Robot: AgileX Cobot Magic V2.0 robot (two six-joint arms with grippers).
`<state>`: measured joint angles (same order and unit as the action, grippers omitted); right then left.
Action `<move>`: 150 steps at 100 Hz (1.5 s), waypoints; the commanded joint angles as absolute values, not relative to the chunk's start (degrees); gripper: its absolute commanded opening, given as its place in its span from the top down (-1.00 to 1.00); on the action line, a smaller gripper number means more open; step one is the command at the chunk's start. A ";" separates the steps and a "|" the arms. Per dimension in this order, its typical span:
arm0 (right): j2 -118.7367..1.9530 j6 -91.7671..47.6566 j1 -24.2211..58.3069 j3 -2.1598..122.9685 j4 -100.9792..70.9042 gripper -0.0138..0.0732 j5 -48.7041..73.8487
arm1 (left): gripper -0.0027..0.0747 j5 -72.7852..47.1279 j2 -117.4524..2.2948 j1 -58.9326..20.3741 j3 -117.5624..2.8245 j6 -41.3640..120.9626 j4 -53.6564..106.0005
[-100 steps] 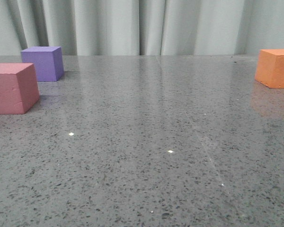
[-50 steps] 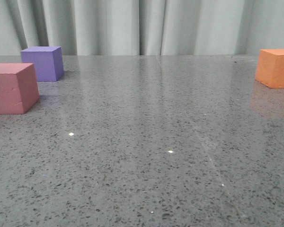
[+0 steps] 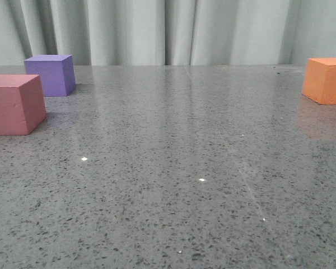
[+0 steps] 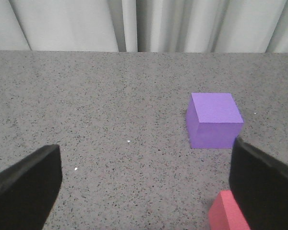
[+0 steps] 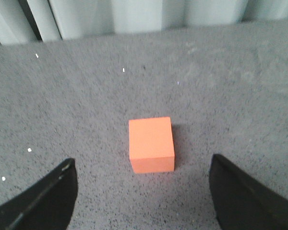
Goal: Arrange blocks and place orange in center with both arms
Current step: 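Lower the right gripper over the orange cube and close on it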
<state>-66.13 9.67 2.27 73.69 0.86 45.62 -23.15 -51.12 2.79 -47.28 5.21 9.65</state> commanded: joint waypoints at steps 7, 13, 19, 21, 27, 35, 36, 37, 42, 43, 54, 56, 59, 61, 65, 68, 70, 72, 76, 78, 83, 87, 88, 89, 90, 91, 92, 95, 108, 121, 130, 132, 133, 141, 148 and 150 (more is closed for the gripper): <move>-74.02 8.27 1.83 84.43 0.90 -0.62 50.12 | -0.83 -19.23 -50.77 2.75 -49.13 4.67 10.76; -77.98 7.97 1.83 87.52 0.90 -0.62 52.48 | -0.83 -19.23 -50.77 2.75 -49.13 4.67 10.76; -81.32 7.97 1.83 90.74 0.90 -0.62 54.52 | -0.83 -19.23 -50.77 2.75 -49.13 4.67 10.76; -82.51 7.97 1.83 91.75 0.90 -0.62 54.96 | -0.83 -19.23 -50.77 2.75 -49.13 4.67 10.76; -85.90 7.53 1.83 94.27 0.90 -0.62 56.89 | -0.83 -19.23 -50.77 2.75 -49.13 4.67 10.76; -89.67 7.10 1.83 97.58 0.98 -0.62 59.06 | -0.83 -19.23 -50.77 2.75 -49.13 4.67 10.76; -90.29 7.10 1.83 97.82 0.97 -0.62 59.36 | -0.83 -19.23 -50.77 2.75 -49.13 4.67 10.76; -90.58 7.10 1.83 98.03 0.97 -0.62 59.51 | -0.83 -19.23 -50.77 2.75 -49.13 4.67 10.76; -92.49 7.10 1.83 99.61 1.40 -0.62 60.33 | -0.83 -19.23 -50.77 2.75 -49.13 4.67 10.76; -93.02 7.10 1.83 99.81 1.47 -0.62 60.50 | -0.83 -19.23 -50.77 2.75 -49.13 4.67 10.76; -96.12 7.10 1.83 101.97 3.08 -0.62 61.97 | -0.83 -19.23 -50.77 2.75 -49.13 4.67 10.76; -96.58 7.10 1.83 102.17 3.27 -0.62 62.04 | -0.83 -19.23 -50.77 2.75 -49.13 4.67 10.76; -97.17 7.10 1.83 102.30 3.48 -0.62 62.21 | -0.83 -19.23 -50.77 2.75 -49.13 4.67 10.76; -97.65 7.10 1.83 102.30 3.48 -0.62 62.21 | -0.83 -19.23 -50.77 2.75 -49.13 4.67 10.76; -98.27 7.10 1.83 102.30 3.42 -0.62 62.28 | -0.83 -19.23 -50.77 2.75 -49.13 4.67 10.76; -98.73 7.10 1.83 102.30 3.37 -0.62 62.42 | -0.83 -19.23 -50.77 2.75 -49.13 4.67 10.76; -99.08 7.10 1.83 102.30 3.37 -0.62 62.42 | -0.83 -19.23 -50.77 2.75 -49.13 4.67 10.76; -99.39 7.10 1.83 102.30 3.37 -0.62 62.51 | -0.83 -19.23 -50.77 2.75 -49.13 4.67 10.76; -100.04 7.10 1.83 102.30 3.31 -0.62 62.81 | -0.83 -19.23 -50.77 2.75 -49.13 4.67 10.76; -100.29 7.10 1.83 102.30 3.25 -0.62 62.94 | -0.83 -19.23 -50.77 2.75 -49.13 4.67 10.76; -100.94 7.10 1.83 102.30 2.90 -0.62 63.23 | -0.83 -19.23 -50.77 2.75 -49.13 4.67 10.76; -101.24 7.10 1.83 102.30 2.47 -0.62 63.39 | -0.83 -19.23 -50.77 2.75 -49.13 4.67 10.76; -101.36 7.10 1.83 102.30 2.38 -0.62 63.43 | -0.83 -19.23 -50.77 2.75 -49.13 4.67 10.76; -101.44 7.10 1.83 102.30 2.20 -0.62 63.47 | -0.83 -19.23 -50.77 2.75 -49.13 4.67 10.76; -101.63 7.10 1.83 102.30 2.09 -0.62 63.44 | -0.83 -19.23 -50.77 2.75 -49.13 4.67 10.76; -101.73 7.10 1.83 102.30 1.94 -0.62 63.49 | -0.83 -19.23 -50.77 2.75 -49.13 4.67 10.76; -101.77 7.10 1.83 102.30 1.87 -0.62 63.49 | -0.83 -19.23 -50.77 2.75 -49.13 4.67 10.76; -102.07 7.10 1.83 102.30 1.63 -0.62 63.57 | -0.83 -19.23 -50.77 2.75 -49.13 4.67 10.76; -103.38 7.10 1.83 102.30 1.46 -0.62 63.76 | -0.83 -19.23 -50.77 2.75 -49.13 4.67 10.76; -105.02 7.10 1.83 102.30 1.42 -0.62 64.21 | -0.83 -19.23 -50.77 2.75 -49.13 4.67 10.76; -106.08 7.10 1.83 102.30 1.42 -0.62 64.32 | -0.83 -19.23 -50.77 2.75 -49.13 4.67 10.76; -106.36 7.10 1.83 102.30 1.42 -0.62 64.32 | -0.83 -19.23 -50.77 2.75 -49.13 4.67 10.76; -106.48 7.10 1.83 102.30 1.42 -0.62 64.32 | -0.83 -19.23 -50.77 2.75 -49.13 4.67 10.76; -107.44 7.10 1.83 102.30 1.29 -0.62 64.58 | -0.83 -19.23 -50.77 2.75 -49.13 4.67 10.76; -108.33 7.10 1.83 102.30 1.14 -0.62 64.74 | -0.83 -19.23 -50.77 2.75 -49.13 4.67 10.76; -108.59 7.10 1.83 102.30 1.08 -0.62 64.74 | -0.83 -19.23 -50.77 2.75 -49.13 4.67 10.76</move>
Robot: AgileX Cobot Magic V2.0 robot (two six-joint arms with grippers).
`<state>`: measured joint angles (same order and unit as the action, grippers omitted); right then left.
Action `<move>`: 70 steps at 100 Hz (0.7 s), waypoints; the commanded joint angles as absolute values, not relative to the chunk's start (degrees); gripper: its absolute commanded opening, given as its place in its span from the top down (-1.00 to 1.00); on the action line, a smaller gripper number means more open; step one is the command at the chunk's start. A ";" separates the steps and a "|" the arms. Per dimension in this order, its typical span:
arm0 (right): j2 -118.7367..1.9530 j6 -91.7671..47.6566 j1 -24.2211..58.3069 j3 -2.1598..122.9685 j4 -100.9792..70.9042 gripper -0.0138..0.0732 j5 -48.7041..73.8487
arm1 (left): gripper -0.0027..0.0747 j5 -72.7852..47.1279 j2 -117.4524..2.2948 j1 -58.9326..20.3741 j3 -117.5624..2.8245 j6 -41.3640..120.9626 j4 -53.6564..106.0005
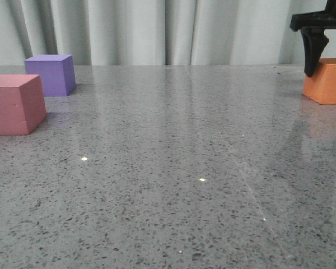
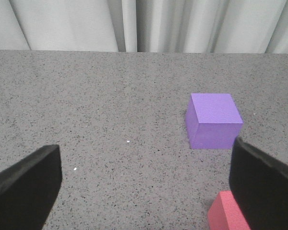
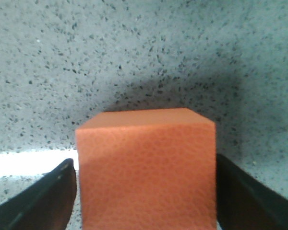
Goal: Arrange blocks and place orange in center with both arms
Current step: 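Lower the right gripper over the orange cube and close on it, then lift the orange cube and carry it toward the table center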
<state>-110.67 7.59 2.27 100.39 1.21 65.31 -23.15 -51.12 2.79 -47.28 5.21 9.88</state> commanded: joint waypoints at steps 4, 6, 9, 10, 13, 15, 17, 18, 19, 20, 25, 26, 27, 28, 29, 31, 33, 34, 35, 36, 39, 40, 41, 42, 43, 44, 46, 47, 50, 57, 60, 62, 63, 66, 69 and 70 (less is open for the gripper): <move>-108.94 7.10 1.83 102.30 0.97 -0.62 64.74 | -0.83 -19.23 -50.77 2.75 -49.13 4.67 10.76; -109.05 7.10 1.83 102.30 0.89 -0.62 64.80 | -0.83 -19.23 -50.77 2.75 -49.13 4.67 10.76; -109.13 7.10 1.83 102.30 0.82 -0.62 64.80 | -0.83 -19.23 -50.77 2.75 -49.13 4.67 10.76; -109.13 7.10 1.83 102.30 0.82 -0.62 64.80 | -0.83 -19.23 -50.77 2.75 -49.13 4.67 10.76; -109.13 7.10 1.83 102.30 0.82 -0.59 64.74 | -0.83 -19.23 -50.77 2.75 -49.13 4.67 10.76; -109.13 7.10 1.83 102.30 0.82 -0.56 64.66 | -0.83 -19.23 -50.77 2.75 -49.13 4.67 10.76; -109.13 7.10 1.83 102.30 0.82 -0.52 64.51 | -0.83 -19.23 -50.77 2.75 -49.13 4.67 10.76; -109.13 7.10 1.83 102.30 0.82 -0.50 64.51 | -0.83 -19.23 -50.77 2.75 -49.13 4.67 10.76; -109.13 7.10 1.83 102.30 0.82 -0.46 64.51 | -0.83 -19.23 -50.77 2.75 -49.13 4.67 10.76; -109.13 7.10 1.83 102.30 0.82 -0.44 64.51 | -0.83 -19.23 -50.77 2.75 -49.13 4.67 10.76; -109.13 7.10 1.83 102.30 0.82 -0.29 64.51 | -0.83 -19.23 -50.77 2.75 -49.13 4.67 10.76; -109.13 7.10 1.83 102.30 0.82 -0.24 64.51 | -0.83 -19.23 -50.77 2.75 -49.13 4.67 10.76; -109.13 7.10 1.83 102.30 0.82 -0.22 64.51 | -0.83 -19.23 -50.77 2.75 -49.13 4.67 10.76; -109.13 7.10 1.83 102.30 0.82 -0.17 64.51 | -0.83 -19.23 -50.77 2.75 -49.13 4.67 10.76; -109.13 7.10 1.83 102.30 0.82 -0.15 64.51 | -0.83 -19.23 -50.77 2.75 -49.13 4.67 10.76; -109.13 7.10 1.83 102.30 0.82 -0.08 64.51 | -0.83 -19.23 -50.77 2.75 -49.13 4.67 10.76; -109.13 7.10 1.83 102.30 0.82 -0.02 64.58 | -0.83 -19.23 -50.77 2.75 -49.13 4.67 10.76; -109.13 7.10 1.83 102.30 0.82 -0.01 64.58 | -0.83 -19.23 -50.77 2.75 -49.13 4.67 10.76; -109.13 7.10 1.83 102.30 0.82 0.03 64.64 | -0.83 -19.23 -50.77 2.75 -49.13 4.67 10.86; -109.13 7.10 1.83 102.30 0.82 0.05 64.63 | -0.83 -19.23 -50.77 2.75 -49.13 4.67 10.84; -109.13 7.10 1.83 102.30 0.82 0.11 64.75 | -0.83 -19.23 -50.77 2.75 -49.13 4.67 10.84; -109.13 7.10 1.83 102.30 0.82 0.13 64.75 | -0.83 -19.34 -50.77 2.75 -49.13 4.67 10.84; -109.13 7.10 1.83 102.30 0.82 0.14 64.75 | -0.83 -19.34 -50.77 2.75 -49.13 4.67 10.84; -109.13 7.10 1.83 102.30 0.82 0.16 64.75 | -0.83 -19.34 -50.77 2.75 -49.13 4.67 10.84; -109.13 7.10 1.83 102.30 0.82 0.17 64.75 | -0.83 -19.34 -50.77 2.75 -49.13 4.67 10.84; -109.13 7.10 1.83 102.30 0.82 0.18 64.75 | -0.83 -19.34 -50.77 2.75 -49.13 4.67 10.84; -109.13 7.10 1.83 102.30 0.82 0.20 64.75 | -0.83 -19.34 -50.77 2.75 -49.13 4.67 10.84; -109.13 7.10 1.83 102.30 0.82 0.21 64.75 | -0.83 -19.34 -50.77 2.75 -49.13 4.67 10.84; -109.13 7.10 1.83 102.30 0.82 0.22 64.75 | -0.83 -19.34 -50.77 2.75 -49.13 4.67 10.84; -109.13 7.10 1.83 102.30 0.82 0.23 64.75 | -0.83 -19.34 -50.77 2.75 -49.13 4.67 10.84; -109.13 7.10 1.83 102.30 0.82 0.23 64.75 | -0.83 -19.34 -50.77 2.75 -49.13 4.67 10.84; -109.13 7.10 1.83 102.30 0.82 0.23 64.68 | -0.83 -19.22 -50.77 2.75 -49.13 4.67 10.84; -109.13 7.10 1.83 102.30 0.76 0.23 64.62 | -0.83 -19.11 -50.77 2.75 -49.13 4.67 10.84; -109.13 7.10 1.83 102.30 0.59 0.23 64.53 | -0.83 -19.13 -50.77 2.75 -49.13 4.67 10.84; -109.13 7.10 1.83 102.30 0.59 0.23 64.53 | -0.83 -19.13 -50.77 2.75 -49.13 4.67 10.84; -109.13 7.10 1.83 102.30 0.62 0.23 64.62 | -0.83 -19.24 -50.77 2.75 -49.13 4.67 10.84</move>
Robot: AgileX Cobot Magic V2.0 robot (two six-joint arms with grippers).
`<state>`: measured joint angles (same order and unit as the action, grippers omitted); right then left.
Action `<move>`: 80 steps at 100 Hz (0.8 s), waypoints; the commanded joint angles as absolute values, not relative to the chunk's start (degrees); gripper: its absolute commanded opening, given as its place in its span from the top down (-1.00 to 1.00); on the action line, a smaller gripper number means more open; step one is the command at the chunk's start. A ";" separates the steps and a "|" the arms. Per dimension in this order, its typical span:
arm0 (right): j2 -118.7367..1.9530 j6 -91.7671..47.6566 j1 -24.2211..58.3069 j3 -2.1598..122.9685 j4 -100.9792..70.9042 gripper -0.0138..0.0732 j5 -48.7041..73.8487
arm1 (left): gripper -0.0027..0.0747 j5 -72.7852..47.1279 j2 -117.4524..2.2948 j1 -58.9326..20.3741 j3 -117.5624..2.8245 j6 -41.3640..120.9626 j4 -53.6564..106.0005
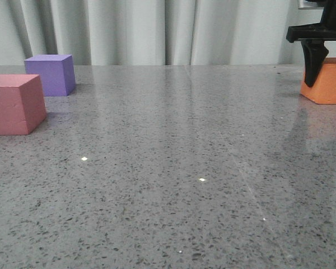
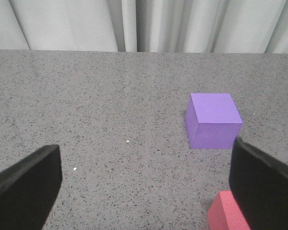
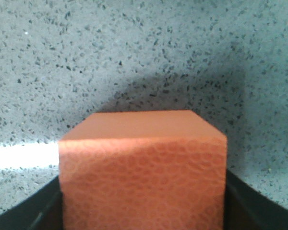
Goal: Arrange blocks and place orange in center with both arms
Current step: 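Lift the orange cube and carry it toward the table center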
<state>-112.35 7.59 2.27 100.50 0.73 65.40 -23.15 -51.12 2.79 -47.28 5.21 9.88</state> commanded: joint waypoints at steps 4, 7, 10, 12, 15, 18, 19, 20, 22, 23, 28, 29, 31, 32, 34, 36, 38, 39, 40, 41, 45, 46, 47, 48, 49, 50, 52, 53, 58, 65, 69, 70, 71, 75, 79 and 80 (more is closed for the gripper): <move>-109.07 7.10 1.83 102.30 0.62 0.23 65.27 | -0.83 -19.27 -50.77 2.75 -49.13 4.67 10.84; -108.93 7.10 1.83 102.44 0.62 0.23 66.18 | -0.83 -19.27 -50.77 2.75 -49.13 4.67 10.84; -108.93 7.10 1.83 102.79 0.62 0.23 66.67 | -0.83 -19.27 -50.77 2.75 -49.13 4.67 10.84; -108.88 7.10 1.89 103.14 0.57 0.23 66.96 | -0.83 -19.27 -50.77 2.75 -49.13 4.67 10.84; -108.89 7.10 2.04 103.75 0.51 0.23 67.46 | -0.83 -19.27 -50.77 2.75 -49.13 4.67 10.84; -108.89 7.10 2.28 104.50 0.51 0.23 68.04 | -0.83 -19.27 -50.77 2.75 -49.13 4.67 10.84; -108.89 7.10 2.37 104.93 0.51 0.23 68.36 | -0.83 -19.27 -50.77 2.75 -49.13 4.67 10.84; -108.89 7.10 2.38 105.16 0.51 0.23 68.53 | -0.83 -19.35 -50.77 2.75 -49.13 4.67 10.84; -108.89 7.10 2.65 105.87 0.51 0.23 69.02 | -0.83 -19.35 -50.64 2.75 -49.13 4.67 10.84; -108.89 7.10 2.76 106.38 0.51 0.23 69.21 | -0.83 -19.35 -50.64 2.75 -49.13 4.67 10.84; -108.89 7.10 3.46 108.37 0.51 0.23 70.68 | -0.83 -19.35 -50.64 2.75 -49.13 4.67 10.84; -108.89 7.10 3.70 108.66 0.51 0.23 70.85 | -0.83 -19.35 -50.64 2.75 -49.13 4.67 10.84; -108.89 7.10 4.16 109.58 0.51 0.23 71.36 | -0.83 -19.35 -50.64 2.75 -49.13 4.67 10.84; -108.89 7.10 4.32 109.89 0.51 0.23 71.50 | -0.83 -19.35 -50.64 2.75 -49.13 4.67 10.84; -108.89 7.10 4.84 110.82 0.51 0.23 71.93 | -0.83 -19.35 -50.64 2.75 -49.13 4.67 10.84; -108.89 7.10 5.37 111.66 0.51 0.23 72.29 | -0.83 -19.35 -50.64 2.75 -49.13 4.67 10.84; -108.89 7.10 5.96 112.42 0.51 0.24 72.52 | -0.83 -19.42 -50.64 2.75 -49.13 4.67 10.84; -108.89 7.10 6.17 112.66 0.51 0.24 72.61 | -0.83 -19.53 -50.64 2.75 -49.13 4.67 10.84; -108.89 7.10 6.60 113.13 0.51 0.24 72.74 | -0.83 -19.51 -50.64 2.75 -49.13 4.67 10.84; -108.89 7.10 6.82 113.35 0.51 0.24 72.81 | -0.83 -19.57 -50.64 2.75 -49.13 4.67 10.84; -108.89 7.29 8.22 114.59 0.51 0.24 73.32 | -0.83 -19.82 -50.64 2.75 -49.13 4.67 10.84; -108.89 7.55 8.46 114.77 0.51 0.24 73.42 | -0.83 -20.01 -50.64 2.75 -49.13 4.67 10.84; -108.89 7.68 8.96 115.10 0.51 0.24 73.61 | -0.83 -20.09 -50.64 2.75 -49.13 4.67 10.84; -108.89 7.95 9.23 115.24 0.51 0.24 73.72 | -0.83 -20.25 -50.64 2.75 -49.13 4.67 10.84; -108.89 8.08 9.50 115.50 0.51 0.24 73.87 | -0.83 -20.35 -50.64 2.75 -49.13 4.67 10.84; -108.89 8.31 10.03 115.61 0.51 0.24 73.89 | -0.83 -20.52 -50.64 2.75 -49.13 4.67 10.84; -108.89 8.50 10.84 115.97 0.51 0.24 74.13 | -0.83 -20.69 -50.64 2.75 -49.13 4.67 10.84; -108.94 8.74 11.10 116.06 0.51 0.24 74.18 | -0.83 -20.81 -50.64 2.75 -49.13 4.67 10.84; -108.94 9.61 13.02 116.60 0.51 0.24 74.33 | -0.83 -21.38 -50.64 2.75 -49.13 4.67 10.84; -108.94 11.05 15.82 116.60 0.51 0.24 74.33 | -0.83 -22.05 -50.64 2.75 -49.13 4.67 10.84; -109.07 11.70 17.52 116.60 0.51 0.24 74.28 | -0.83 -22.35 -50.64 2.75 -49.25 4.67 10.84; -109.07 11.80 17.80 116.60 0.51 0.24 74.28 | -0.83 -22.35 -50.64 2.75 -49.25 4.67 10.84; -109.07 12.02 18.36 116.60 0.51 0.24 74.19 | -0.83 -22.46 -50.64 2.75 -49.25 4.67 10.84; -109.13 12.94 19.72 116.60 0.51 0.24 73.82 | -0.83 -22.56 -50.64 2.75 -49.25 4.67 10.87; -109.13 14.33 21.29 116.60 0.51 0.24 73.36 | -0.83 -22.83 -50.64 2.75 -49.25 4.67 10.97; -109.13 14.55 21.83 116.60 0.51 0.24 73.16 | -0.83 -22.96 -50.64 2.75 -49.25 4.67 10.97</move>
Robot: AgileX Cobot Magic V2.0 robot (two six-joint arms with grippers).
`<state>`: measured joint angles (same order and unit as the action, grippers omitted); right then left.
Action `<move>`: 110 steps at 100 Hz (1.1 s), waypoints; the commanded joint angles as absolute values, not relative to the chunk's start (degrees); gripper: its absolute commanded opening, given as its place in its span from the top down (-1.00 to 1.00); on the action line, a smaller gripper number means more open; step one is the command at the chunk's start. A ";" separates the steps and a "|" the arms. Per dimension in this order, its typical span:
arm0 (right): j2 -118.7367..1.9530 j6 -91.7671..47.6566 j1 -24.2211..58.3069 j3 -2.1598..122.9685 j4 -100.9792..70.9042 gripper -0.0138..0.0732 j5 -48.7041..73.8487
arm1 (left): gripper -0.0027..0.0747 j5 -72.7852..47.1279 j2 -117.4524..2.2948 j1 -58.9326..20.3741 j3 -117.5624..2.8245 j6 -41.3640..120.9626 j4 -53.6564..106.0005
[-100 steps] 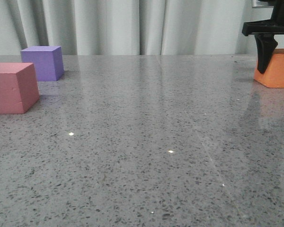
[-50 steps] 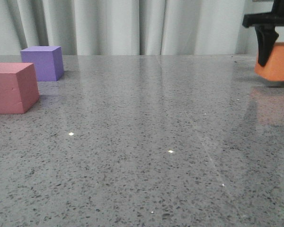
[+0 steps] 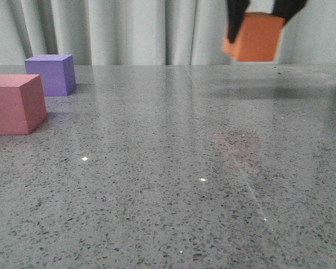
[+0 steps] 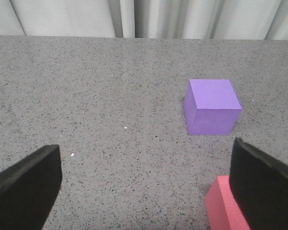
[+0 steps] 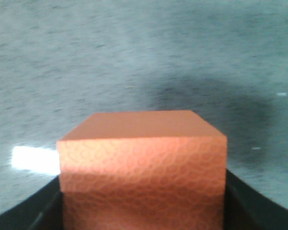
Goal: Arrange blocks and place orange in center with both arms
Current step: 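Lift the orange cube and carry it toward the table center, then lower the orange cube onto the table and open the right gripper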
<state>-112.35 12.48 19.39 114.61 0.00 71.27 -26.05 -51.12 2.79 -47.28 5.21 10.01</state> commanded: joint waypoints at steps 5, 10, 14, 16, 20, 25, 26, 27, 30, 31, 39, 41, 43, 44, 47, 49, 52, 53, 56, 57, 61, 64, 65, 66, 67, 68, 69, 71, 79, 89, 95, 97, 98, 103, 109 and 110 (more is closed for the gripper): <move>-109.18 16.04 23.60 116.60 0.51 0.24 72.31 | -0.83 -23.19 -50.64 2.75 -49.25 4.67 10.97; -109.18 17.49 25.32 116.60 0.51 0.24 71.58 | -0.83 -23.44 -50.64 2.75 -49.25 4.67 11.19; -109.18 18.36 26.63 116.60 0.46 0.24 71.07 | -0.83 -23.55 -50.64 2.75 -49.25 4.67 11.19; -109.18 18.91 27.28 116.60 0.46 0.24 70.79 | -0.83 -23.69 -50.64 2.75 -49.25 4.67 11.19; -109.24 19.81 28.30 116.60 0.46 0.24 70.27 | -0.83 -23.93 -50.64 2.75 -49.25 4.67 11.19; -109.24 20.96 29.51 116.60 0.39 0.24 69.15 | -0.83 -23.93 -50.64 2.75 -49.25 4.67 11.19; -109.24 21.14 29.84 116.60 0.39 0.24 69.00 | -0.83 -23.93 -50.64 2.75 -49.25 4.67 11.19; -109.24 21.42 30.01 116.60 0.39 0.24 68.84 | -0.83 -23.93 -50.64 2.75 -49.25 4.67 11.19; -109.29 21.87 30.74 116.60 0.00 0.24 68.03 | -0.83 -23.93 -50.64 2.75 -49.25 4.67 11.19; -109.29 22.08 30.87 116.60 0.00 0.24 67.89 | -0.83 -23.93 -50.64 2.75 -49.25 4.67 11.22; -109.76 22.79 31.95 116.60 -0.89 0.24 66.45 | -0.83 -23.93 -50.64 2.75 -49.25 4.67 11.22; -110.05 22.84 32.08 116.60 -1.37 0.24 66.45 | -0.83 -23.93 -50.64 2.75 -49.25 4.67 11.22; -110.31 22.99 32.14 116.68 -1.85 0.24 66.45 | -0.83 -23.93 -50.64 2.75 -49.25 4.67 11.31; -110.39 22.99 32.14 116.86 -2.08 0.24 66.53 | -0.83 -23.93 -50.64 2.75 -49.25 4.67 11.31; -111.24 22.99 32.31 117.14 -2.73 0.24 66.70 | -0.83 -23.95 -50.64 2.75 -49.25 4.67 11.31; -111.50 22.99 32.33 117.47 -3.20 0.24 66.96 | -0.83 -23.95 -50.64 2.75 -49.25 4.67 11.31; -112.44 22.99 32.35 117.97 -3.86 0.24 67.22 | -0.83 -24.05 -50.64 2.75 -49.25 4.67 11.31; -112.60 22.99 32.35 118.28 -3.97 0.24 67.35 | -0.83 -24.05 -50.64 2.75 -49.25 4.67 11.31; -113.38 22.99 32.40 118.98 -4.43 0.24 67.63 | -0.83 -24.05 -50.64 2.75 -49.25 4.67 11.31; -113.79 22.99 32.40 119.18 -4.59 0.24 67.69 | -0.83 -24.05 -50.64 2.75 -49.25 4.67 11.31; -115.00 22.99 32.46 120.44 -4.84 0.24 68.29 | -0.83 -24.17 -50.64 2.75 -49.25 4.67 11.31; -115.77 22.99 32.46 121.32 -4.98 0.24 68.78 | -0.83 -24.17 -50.64 2.75 -49.25 4.67 11.31; -115.98 22.99 32.46 121.76 -5.05 0.24 69.02 | -0.83 -24.17 -50.64 2.75 -49.25 4.67 11.31; -116.38 22.99 32.46 121.99 -5.14 0.24 69.17 | -0.83 -24.17 -50.64 2.75 -49.25 4.67 11.31; -116.57 22.99 32.46 122.45 -5.17 0.24 69.47 | -0.83 -24.17 -50.64 2.75 -49.25 4.67 11.31; -117.00 22.99 32.46 122.68 -5.16 0.24 69.63 | -0.83 -24.17 -50.64 2.75 -49.25 4.67 11.31; -117.22 22.99 32.46 123.16 -5.24 0.24 69.82 | -0.83 -24.17 -50.64 2.75 -49.25 4.67 11.31; -117.80 22.99 32.46 123.61 -5.30 0.24 70.41 | -0.83 -24.17 -50.64 2.75 -49.25 4.67 11.31; -119.99 22.99 32.46 126.25 -5.22 0.24 72.92 | -0.83 -24.17 -50.64 2.75 -49.25 4.67 11.31; -121.96 22.99 32.46 127.89 -5.27 0.23 73.88 | -0.83 -24.17 -50.64 2.75 -49.25 4.67 11.31; -122.37 22.99 32.46 127.95 -5.65 0.17 73.76 | -0.83 -24.17 -50.64 2.75 -49.25 4.67 11.31; -122.53 22.99 32.46 127.95 -5.78 0.13 73.76 | -0.83 -24.17 -50.64 2.75 -49.25 4.67 11.31; -122.59 22.99 32.46 127.95 -5.78 0.11 73.69 | -0.83 -24.17 -50.64 2.75 -49.25 4.67 11.31; -122.82 22.99 32.46 127.95 -5.94 -0.06 73.69 | -0.83 -24.17 -50.64 2.75 -49.25 4.67 11.31; -122.88 22.99 32.46 127.95 -6.01 -0.34 73.69 | -0.83 -24.17 -50.64 2.75 -49.25 4.67 11.31; -122.88 22.99 32.46 127.95 -6.01 -0.38 73.69 | -0.83 -24.17 -50.64 2.75 -49.25 4.67 11.31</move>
